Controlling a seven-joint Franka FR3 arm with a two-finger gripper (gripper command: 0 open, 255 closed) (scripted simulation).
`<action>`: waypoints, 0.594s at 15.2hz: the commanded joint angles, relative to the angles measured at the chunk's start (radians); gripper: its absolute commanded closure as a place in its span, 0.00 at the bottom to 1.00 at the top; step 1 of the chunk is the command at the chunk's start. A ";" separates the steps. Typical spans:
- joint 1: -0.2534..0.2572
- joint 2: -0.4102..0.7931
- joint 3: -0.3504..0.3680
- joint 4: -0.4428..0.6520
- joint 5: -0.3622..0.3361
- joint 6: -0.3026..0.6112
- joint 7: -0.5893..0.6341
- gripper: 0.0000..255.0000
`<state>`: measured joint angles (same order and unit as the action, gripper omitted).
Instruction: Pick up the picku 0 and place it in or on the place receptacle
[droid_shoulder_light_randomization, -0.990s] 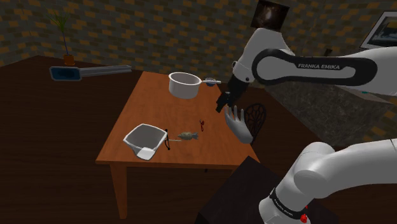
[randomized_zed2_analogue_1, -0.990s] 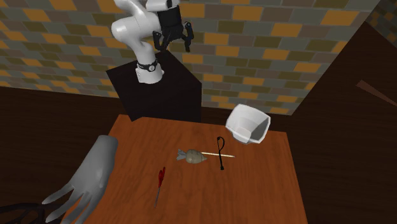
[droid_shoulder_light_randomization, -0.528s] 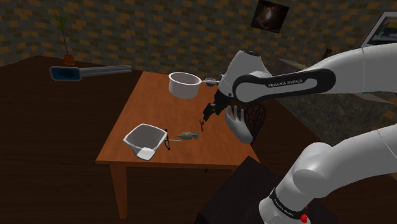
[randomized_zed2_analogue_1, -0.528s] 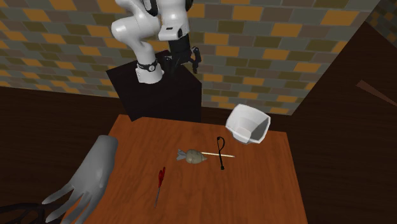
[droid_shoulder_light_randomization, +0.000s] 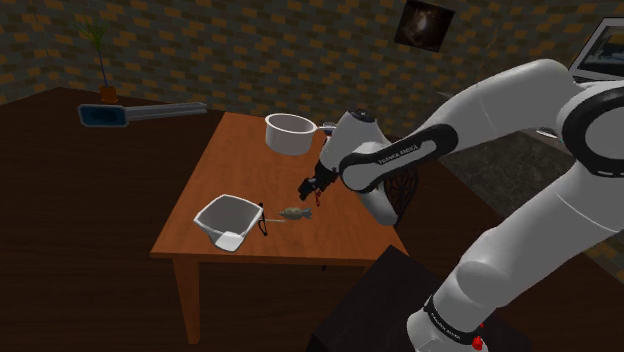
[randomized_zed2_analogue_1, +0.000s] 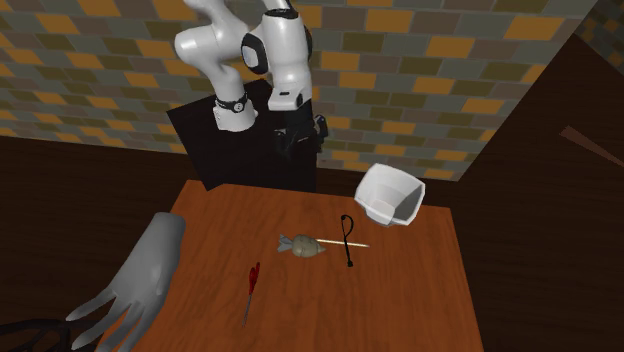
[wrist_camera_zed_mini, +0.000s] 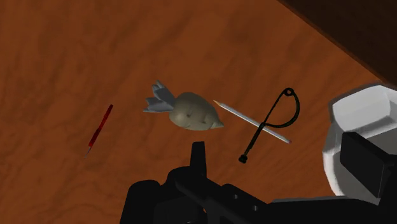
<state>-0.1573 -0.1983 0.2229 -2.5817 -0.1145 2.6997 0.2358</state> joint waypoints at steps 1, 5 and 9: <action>-0.034 0.087 0.025 0.027 -0.083 0.073 0.073 0.00; -0.075 0.271 0.024 0.116 -0.360 0.177 0.303 0.00; -0.003 0.447 -0.085 0.243 -0.633 0.236 0.540 0.00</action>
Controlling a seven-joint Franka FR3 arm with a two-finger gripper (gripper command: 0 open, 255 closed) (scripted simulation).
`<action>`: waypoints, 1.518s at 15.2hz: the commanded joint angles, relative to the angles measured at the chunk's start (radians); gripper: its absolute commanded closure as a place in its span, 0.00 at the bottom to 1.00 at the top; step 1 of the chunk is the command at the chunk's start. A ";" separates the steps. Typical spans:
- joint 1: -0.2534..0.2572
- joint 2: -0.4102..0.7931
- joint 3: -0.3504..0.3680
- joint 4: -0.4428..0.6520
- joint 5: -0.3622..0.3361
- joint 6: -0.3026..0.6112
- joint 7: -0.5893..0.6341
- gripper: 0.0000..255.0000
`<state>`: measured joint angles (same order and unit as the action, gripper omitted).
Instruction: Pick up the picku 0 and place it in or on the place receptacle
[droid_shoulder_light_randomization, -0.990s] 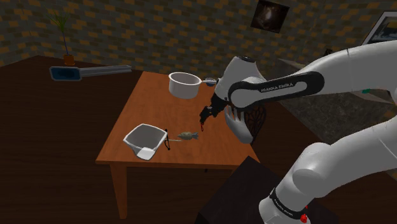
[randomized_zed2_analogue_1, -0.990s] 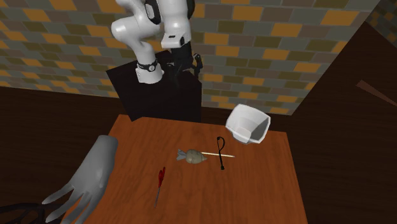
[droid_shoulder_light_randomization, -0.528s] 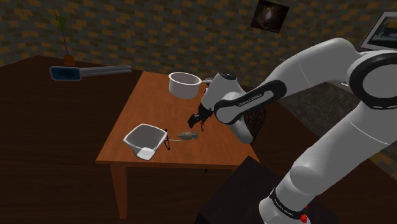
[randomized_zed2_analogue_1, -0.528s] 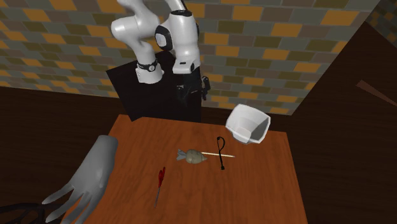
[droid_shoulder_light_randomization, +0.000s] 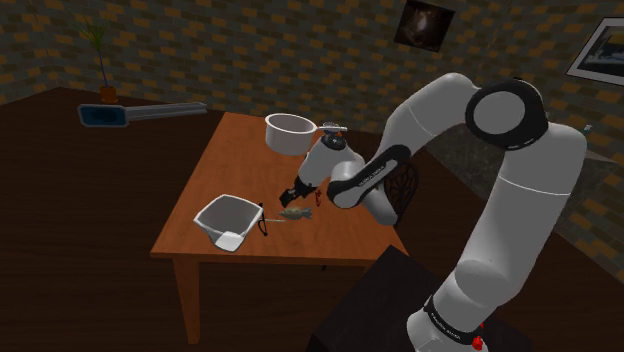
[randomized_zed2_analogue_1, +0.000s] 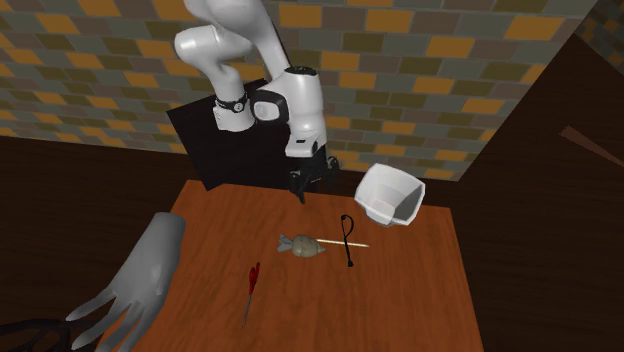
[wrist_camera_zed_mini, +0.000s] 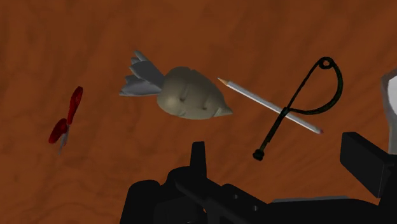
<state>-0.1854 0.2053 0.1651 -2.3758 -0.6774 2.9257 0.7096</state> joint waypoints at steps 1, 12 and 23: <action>0.050 0.086 -0.060 0.072 -0.120 0.022 0.114 0.00; 0.170 0.346 -0.218 0.291 -0.287 0.103 0.295 0.00; 0.172 0.355 -0.221 0.298 -0.290 0.106 0.298 1.00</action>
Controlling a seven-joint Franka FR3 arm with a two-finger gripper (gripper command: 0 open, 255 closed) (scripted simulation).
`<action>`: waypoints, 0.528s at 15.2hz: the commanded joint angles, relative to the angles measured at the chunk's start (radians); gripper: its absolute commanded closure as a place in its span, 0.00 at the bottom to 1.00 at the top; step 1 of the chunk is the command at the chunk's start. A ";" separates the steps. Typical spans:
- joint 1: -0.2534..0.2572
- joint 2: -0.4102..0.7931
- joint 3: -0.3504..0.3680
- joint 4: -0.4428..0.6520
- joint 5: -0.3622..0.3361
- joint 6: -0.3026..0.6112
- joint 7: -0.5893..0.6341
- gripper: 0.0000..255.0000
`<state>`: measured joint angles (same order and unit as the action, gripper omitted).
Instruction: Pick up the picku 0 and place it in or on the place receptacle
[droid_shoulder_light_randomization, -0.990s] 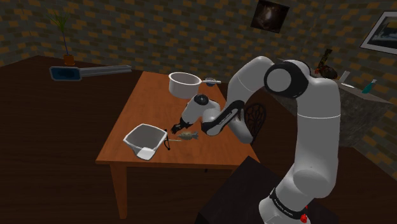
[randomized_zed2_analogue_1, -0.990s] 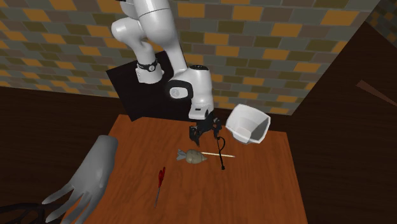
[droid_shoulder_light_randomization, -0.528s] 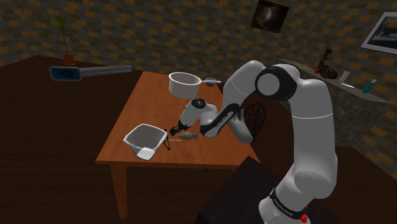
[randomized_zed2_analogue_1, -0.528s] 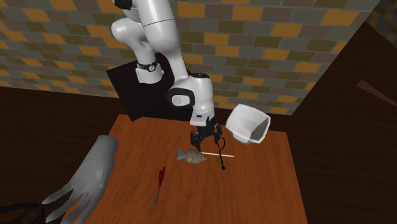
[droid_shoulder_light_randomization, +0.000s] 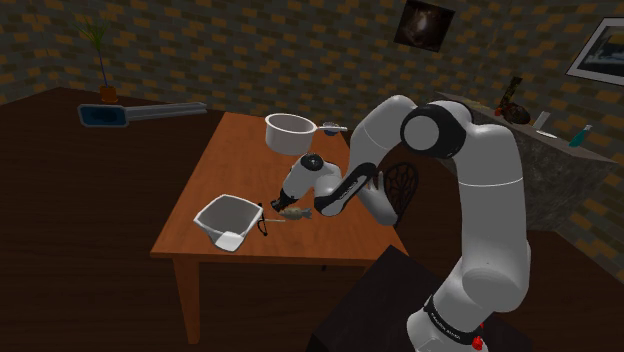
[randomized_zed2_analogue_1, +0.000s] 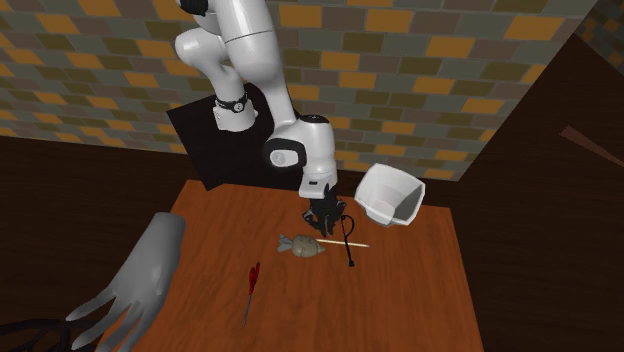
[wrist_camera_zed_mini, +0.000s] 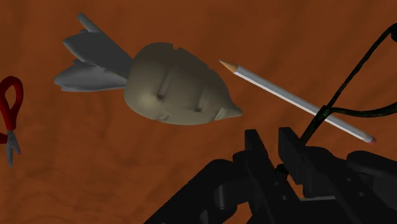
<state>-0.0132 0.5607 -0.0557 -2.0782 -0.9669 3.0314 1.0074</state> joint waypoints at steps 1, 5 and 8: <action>0.000 0.000 0.000 0.000 0.000 0.000 0.000 1.00; 0.000 0.000 0.000 0.000 0.000 0.000 0.000 1.00; 0.000 0.000 0.000 0.000 0.000 0.000 0.000 0.00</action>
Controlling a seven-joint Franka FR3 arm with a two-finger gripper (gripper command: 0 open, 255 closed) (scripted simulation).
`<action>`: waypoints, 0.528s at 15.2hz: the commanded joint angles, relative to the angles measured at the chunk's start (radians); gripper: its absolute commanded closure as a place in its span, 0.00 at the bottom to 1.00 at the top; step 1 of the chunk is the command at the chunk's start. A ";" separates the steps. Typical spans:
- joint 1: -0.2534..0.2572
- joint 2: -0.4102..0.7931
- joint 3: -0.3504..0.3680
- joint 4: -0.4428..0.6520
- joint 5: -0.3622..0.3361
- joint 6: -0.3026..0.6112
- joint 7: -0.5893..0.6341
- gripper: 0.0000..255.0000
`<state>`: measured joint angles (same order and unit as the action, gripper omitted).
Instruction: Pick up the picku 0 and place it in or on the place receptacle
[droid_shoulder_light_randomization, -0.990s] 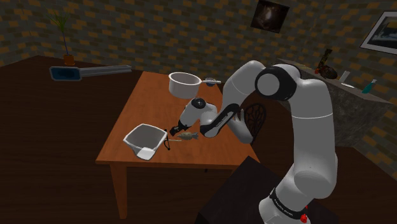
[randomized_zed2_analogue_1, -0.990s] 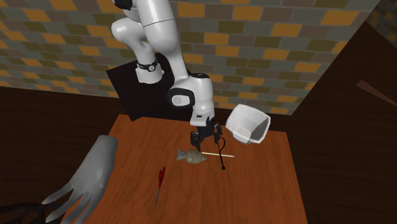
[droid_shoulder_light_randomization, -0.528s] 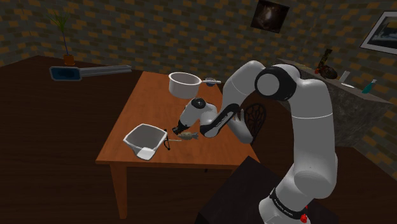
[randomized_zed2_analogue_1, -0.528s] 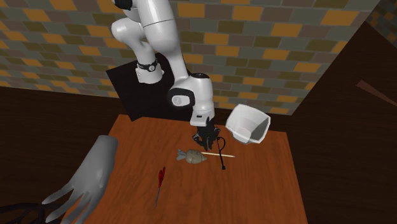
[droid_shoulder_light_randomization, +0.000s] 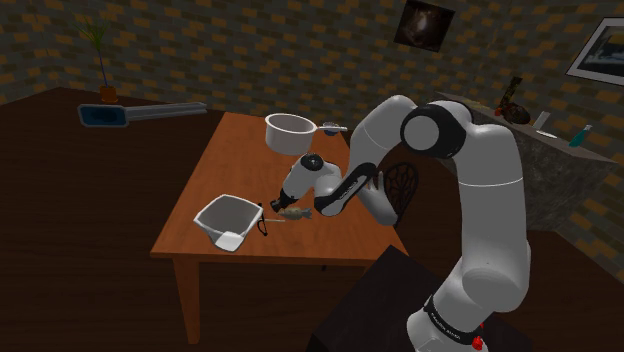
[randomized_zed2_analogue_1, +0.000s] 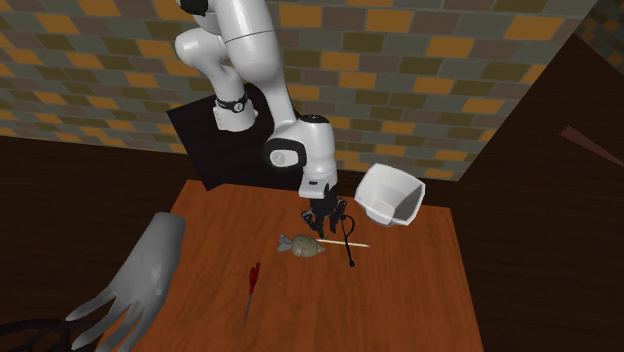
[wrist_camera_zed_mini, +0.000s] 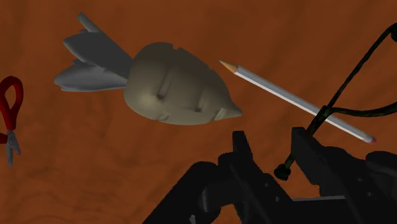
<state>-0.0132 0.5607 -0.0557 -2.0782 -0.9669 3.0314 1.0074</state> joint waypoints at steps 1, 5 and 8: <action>-0.135 -0.003 0.115 -0.020 0.070 -0.011 -0.193 0.00; -0.636 0.071 0.550 -0.010 0.286 -0.200 -0.886 0.00; -0.801 0.154 0.690 0.069 0.354 -0.382 -1.204 0.00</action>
<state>-0.7636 0.6880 0.5894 -2.0325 -0.6350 2.7079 -0.0831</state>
